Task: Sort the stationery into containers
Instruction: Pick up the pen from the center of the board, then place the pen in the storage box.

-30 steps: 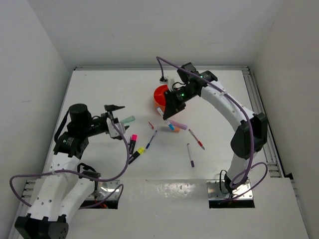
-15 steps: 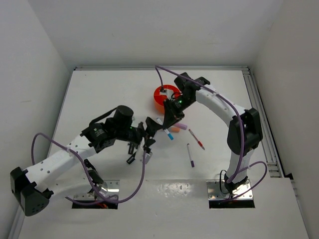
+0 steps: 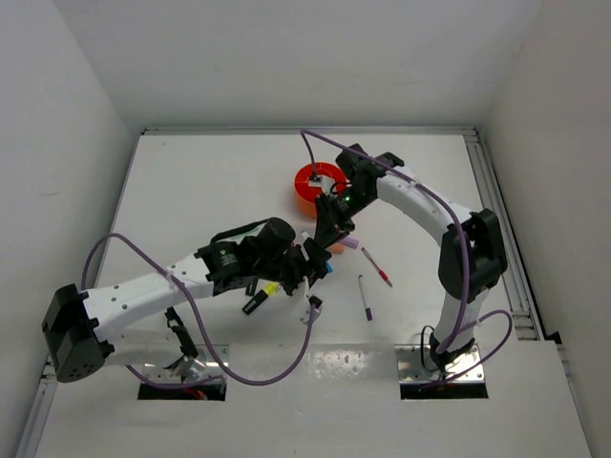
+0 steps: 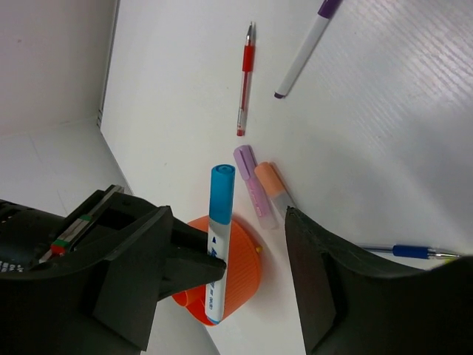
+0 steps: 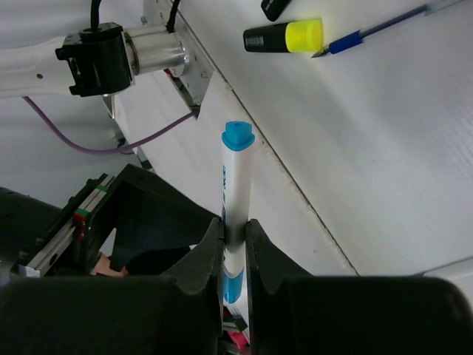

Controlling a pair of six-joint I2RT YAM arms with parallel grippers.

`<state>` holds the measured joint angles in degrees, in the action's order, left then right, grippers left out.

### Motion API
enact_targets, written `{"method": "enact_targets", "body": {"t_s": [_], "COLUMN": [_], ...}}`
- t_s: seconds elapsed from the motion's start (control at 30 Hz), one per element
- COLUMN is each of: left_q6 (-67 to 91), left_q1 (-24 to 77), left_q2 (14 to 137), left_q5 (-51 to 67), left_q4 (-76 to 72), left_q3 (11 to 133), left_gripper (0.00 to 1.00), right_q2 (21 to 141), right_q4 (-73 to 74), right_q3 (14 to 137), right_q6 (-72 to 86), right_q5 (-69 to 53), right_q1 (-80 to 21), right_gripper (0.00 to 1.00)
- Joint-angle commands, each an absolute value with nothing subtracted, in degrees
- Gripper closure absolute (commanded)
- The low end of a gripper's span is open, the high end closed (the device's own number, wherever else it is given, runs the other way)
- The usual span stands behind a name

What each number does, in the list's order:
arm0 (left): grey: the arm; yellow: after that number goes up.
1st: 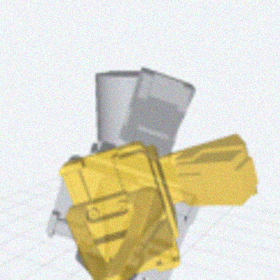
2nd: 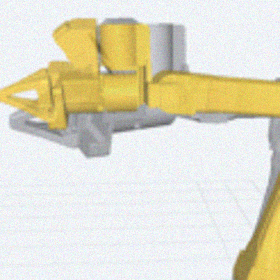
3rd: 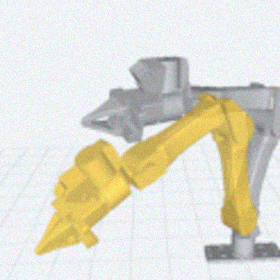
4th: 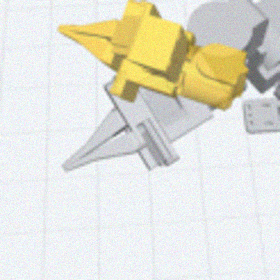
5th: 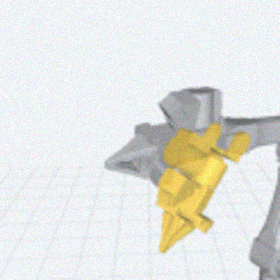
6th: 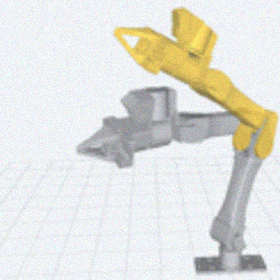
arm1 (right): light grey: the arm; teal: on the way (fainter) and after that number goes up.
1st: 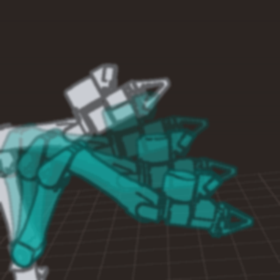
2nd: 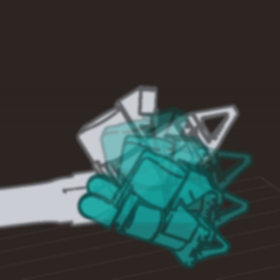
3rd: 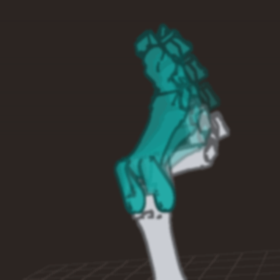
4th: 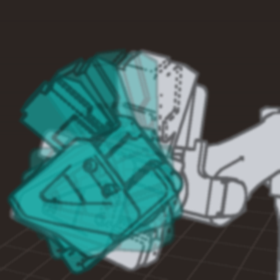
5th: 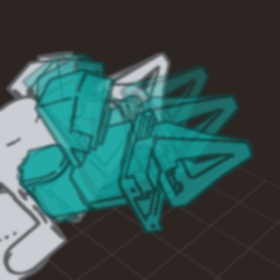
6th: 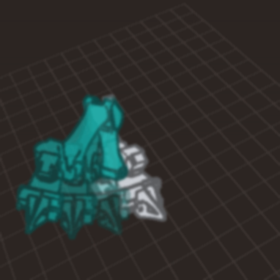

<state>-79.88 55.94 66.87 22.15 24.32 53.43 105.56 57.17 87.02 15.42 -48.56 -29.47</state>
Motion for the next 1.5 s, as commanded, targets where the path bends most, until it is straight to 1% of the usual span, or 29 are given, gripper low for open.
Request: {"method": "enact_targets", "body": {"t_s": [0.0, 0.07, 0.17, 0.3, 0.33, 0.47, 0.5, 0.53, 0.57, 0.6, 0.67, 0.7, 0.77, 0.8, 0.83, 0.87, 0.9, 0.93, 0.97, 1.0, 1.07, 1.1, 1.13, 1.17, 1.23, 1.3, 1.4, 1.47], "left_q6": [-78.49, -77.87, -77.08, -76.38, -76.38, -75.85, -75.50, -73.93, -72.87, -70.08, -66.38, -63.92, -53.48, -49.52, -39.91, -34.77, -26.10, -22.45, -18.67, -11.93, -5.74, -3.02, 2.67, 4.38, 8.34, 12.28, 17.21, 20.02], "left_q1": [57.13, 57.48, 57.57, 57.83, 57.83, 57.92, 58.01, 57.92, 57.92, 57.83, 57.40, 56.35, 54.68, 52.41, 50.90, 49.06, 45.13, 43.00, 40.72, 36.69, 33.24, 30.53, 29.37, 28.57, 28.04, 27.60, 26.46, 25.84], "left_q2": [67.94, 68.82, 70.31, 72.50, 72.68, 72.77, 72.69, 72.51, 71.81, 71.37, 69.62, 69.17, 68.21, 68.20, 68.38, 69.25, 70.13, 71.18, 73.71, 75.22, 80.91, 82.86, 84.79, 87.86, 90.34, 94.38, 101.31, 103.26], "left_q5": [19.60, 18.55, 17.32, 17.14, 17.31, 18.63, 18.89, 18.90, 18.90, 18.90, 19.59, 19.95, 20.74, 20.57, 20.39, 20.56, 20.83, 21.27, 22.92, 23.46, 25.30, 26.36, 27.93, 29.25, 28.05, 26.81, 29.08, 29.44], "left_q4": [19.79, 18.46, 17.32, 18.28, 18.28, 18.02, 17.93, 17.15, 16.18, 15.30, 12.31, 11.09, 6.78, 5.20, 1.79, 1.06, -2.08, -4.81, -6.31, -8.07, -13.52, -15.28, -19.38, -21.95, -28.61, -31.10, -33.82, -36.20], "left_q3": [54.76, 54.75, 55.10, 56.77, 56.86, 56.69, 56.69, 56.69, 56.52, 56.34, 55.90, 55.90, 56.86, 57.65, 58.53, 60.45, 61.60, 62.83, 64.84, 65.99, 68.54, 71.25, 72.50, 73.55, 75.41, 79.07, 82.96, 83.58], "left_gripper": [0.32, 0.34, 0.42, 0.54, 0.55, 0.65, 0.81, 0.88, 0.97, 0.99, 1.00, 1.00, 1.00, 1.00, 1.00, 1.00, 1.00, 1.00, 1.00, 1.00, 1.00, 1.00, 1.00, 1.00, 1.00, 1.00, 1.00, 1.00], "right_q2": [101.61, 101.34, 100.99, 101.16, 101.25, 100.99, 100.99, 100.81, 100.81, 100.72, 100.81, 100.81, 101.51, 101.69, 102.04, 102.39, 102.48, 102.57, 102.22, 101.96, 100.30, 99.50, 98.54, 97.48, 93.27, 89.58, 86.06, 84.39], "right_q4": [55.81, 55.81, 55.46, 55.37, 55.28, 55.28, 55.37, 55.55, 55.46, 55.55, 56.16, 56.77, 57.48, 58.00, 58.09, 58.10, 57.57, 57.39, 56.70, 56.69, 56.69, 56.69, 56.34, 54.68, 52.48, 49.58, 47.90, 47.64], "right_q3": [85.87, 85.17, 84.90, 85.08, 85.08, 85.25, 85.43, 85.86, 86.30, 86.74, 89.37, 90.95, 96.13, 97.89, 101.13, 102.47, 103.61, 104.49, 104.41, 104.07, 101.17, 99.60, 95.66, 93.54, 86.62, 80.98, 75.61, 73.23], "right_q6": [16.79, 16.87, 17.31, 17.49, 17.49, 17.84, 17.75, 17.67, 17.67, 17.58, 16.97, 16.70, 15.65, 15.30, 15.03, 14.16, 13.98, 13.80, 13.28, 13.01, 11.96, 11.43, 11.08, 10.55, 10.11, 10.19, 9.23, 8.79], "right_q5": [-50.36, -49.84, -49.75, -49.48, -49.48, -49.48, -49.40, -49.31, -49.13, -49.04, -48.87, -48.52, -47.55, -46.24, -45.80, -45.44, -45.00, -44.91, -45.09, -45.00, -44.21, -44.56, -44.65, -44.74, -44.13, -43.42, -42.89, -42.54], "right_q1": [-29.62, -29.53, -29.71, -29.71, -29.71, -29.62, -29.53, -29.44, -28.57, -27.96, -26.03, -23.06, -19.27, -14.64, -11.81, -6.64, -3.98, -1.43, 3.38, 4.99, 8.59, 9.22, 9.84, 10.37, 10.46, 10.46, 10.11, 9.93], "right_gripper": [1.00, 1.00, 1.00, 1.00, 1.00, 1.00, 1.00, 0.99, 0.84, 0.72, 0.49, 0.27, 0.17, 0.11, 0.10, 0.09, 0.08, 0.08, 0.08, 0.11, 0.13, 0.14, 0.15, 0.16, 0.16, 0.17, 0.18, 0.19]}}
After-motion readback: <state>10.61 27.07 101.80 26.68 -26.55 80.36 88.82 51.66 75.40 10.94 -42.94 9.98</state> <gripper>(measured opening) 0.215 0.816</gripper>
